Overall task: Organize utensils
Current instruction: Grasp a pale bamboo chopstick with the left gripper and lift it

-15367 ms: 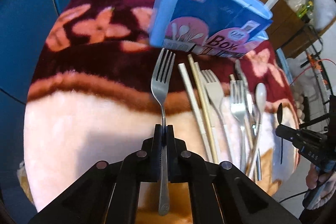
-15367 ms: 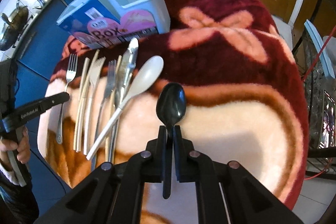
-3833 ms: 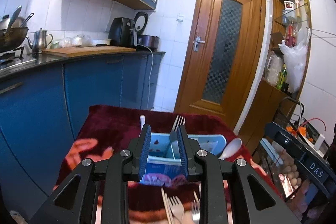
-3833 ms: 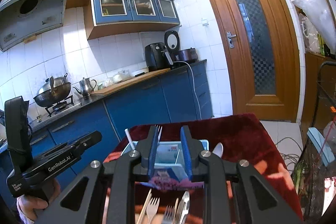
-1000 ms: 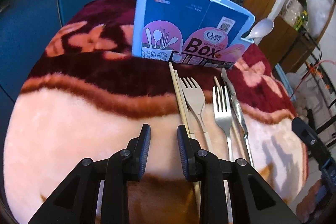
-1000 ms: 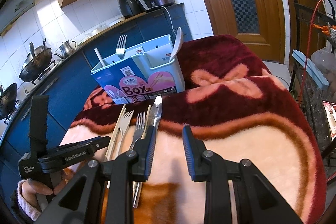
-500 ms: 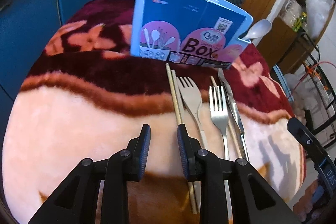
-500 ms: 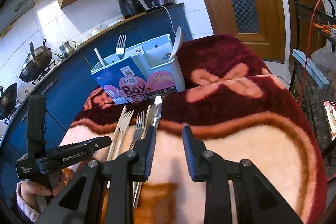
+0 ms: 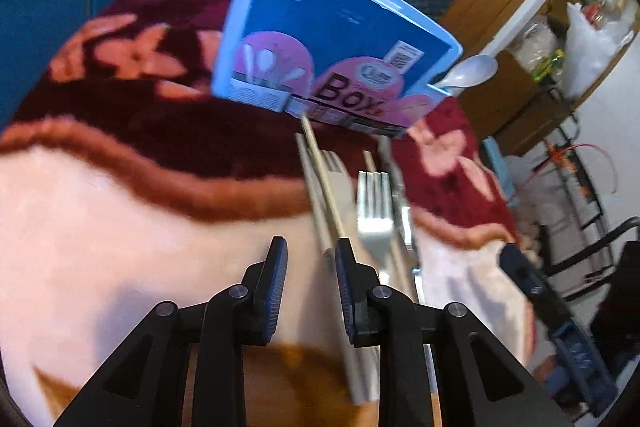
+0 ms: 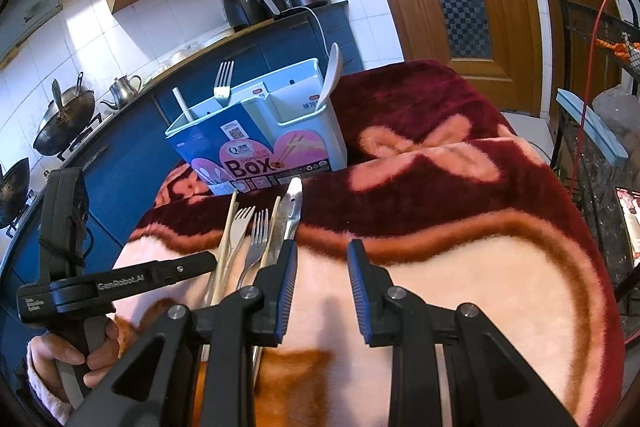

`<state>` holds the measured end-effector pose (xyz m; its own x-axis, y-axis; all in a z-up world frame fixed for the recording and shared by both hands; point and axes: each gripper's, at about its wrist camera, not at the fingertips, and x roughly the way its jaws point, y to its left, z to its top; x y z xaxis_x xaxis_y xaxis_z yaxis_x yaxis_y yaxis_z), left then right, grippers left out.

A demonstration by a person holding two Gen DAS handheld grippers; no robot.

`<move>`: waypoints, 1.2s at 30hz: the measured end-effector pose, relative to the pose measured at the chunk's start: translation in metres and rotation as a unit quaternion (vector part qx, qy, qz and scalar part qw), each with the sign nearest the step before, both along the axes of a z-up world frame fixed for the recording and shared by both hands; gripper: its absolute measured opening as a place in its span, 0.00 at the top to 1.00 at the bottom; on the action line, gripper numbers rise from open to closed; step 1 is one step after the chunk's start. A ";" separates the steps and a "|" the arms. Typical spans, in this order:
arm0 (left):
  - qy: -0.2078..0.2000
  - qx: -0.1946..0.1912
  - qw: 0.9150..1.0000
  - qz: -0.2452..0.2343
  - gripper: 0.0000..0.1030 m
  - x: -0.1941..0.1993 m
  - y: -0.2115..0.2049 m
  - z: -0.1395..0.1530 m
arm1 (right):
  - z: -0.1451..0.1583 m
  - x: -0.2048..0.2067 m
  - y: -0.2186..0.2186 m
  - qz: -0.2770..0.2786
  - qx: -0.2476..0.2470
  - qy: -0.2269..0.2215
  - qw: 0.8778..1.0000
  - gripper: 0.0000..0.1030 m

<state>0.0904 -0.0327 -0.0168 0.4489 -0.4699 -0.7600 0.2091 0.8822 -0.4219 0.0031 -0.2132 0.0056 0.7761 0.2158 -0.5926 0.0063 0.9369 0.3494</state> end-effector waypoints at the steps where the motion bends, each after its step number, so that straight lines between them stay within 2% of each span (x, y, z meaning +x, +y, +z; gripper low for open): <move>1: 0.000 -0.008 1.000 -0.001 0.77 -0.001 -0.001 0.000 | -0.001 0.000 0.000 0.000 0.000 0.001 1.000 0.72; 5: -0.005 -0.022 1.000 -0.011 0.77 -0.003 -0.007 0.003 | -0.002 0.001 -0.001 0.000 -0.001 0.002 1.000 0.72; 10: 0.000 -0.009 1.000 -0.009 0.77 0.000 -0.014 0.001 | -0.002 0.001 -0.001 0.000 -0.001 0.002 1.000 0.72; 15: 0.011 -0.018 1.000 0.000 0.93 0.007 -0.010 -0.006 | -0.002 0.001 0.000 0.000 -0.003 0.002 1.000 0.72; 19: 0.012 -0.025 1.000 0.005 0.93 0.006 -0.003 -0.006 | -0.004 0.003 0.001 0.006 -0.009 0.008 1.000 0.72; 24: -0.010 -0.034 0.999 0.012 0.94 0.000 0.009 0.004 | -0.005 0.009 0.007 0.022 -0.013 0.021 0.999 0.72; 36: -0.088 -0.016 0.995 0.046 0.95 -0.013 0.041 0.031 | -0.010 0.028 0.037 0.080 -0.031 0.078 0.993 0.72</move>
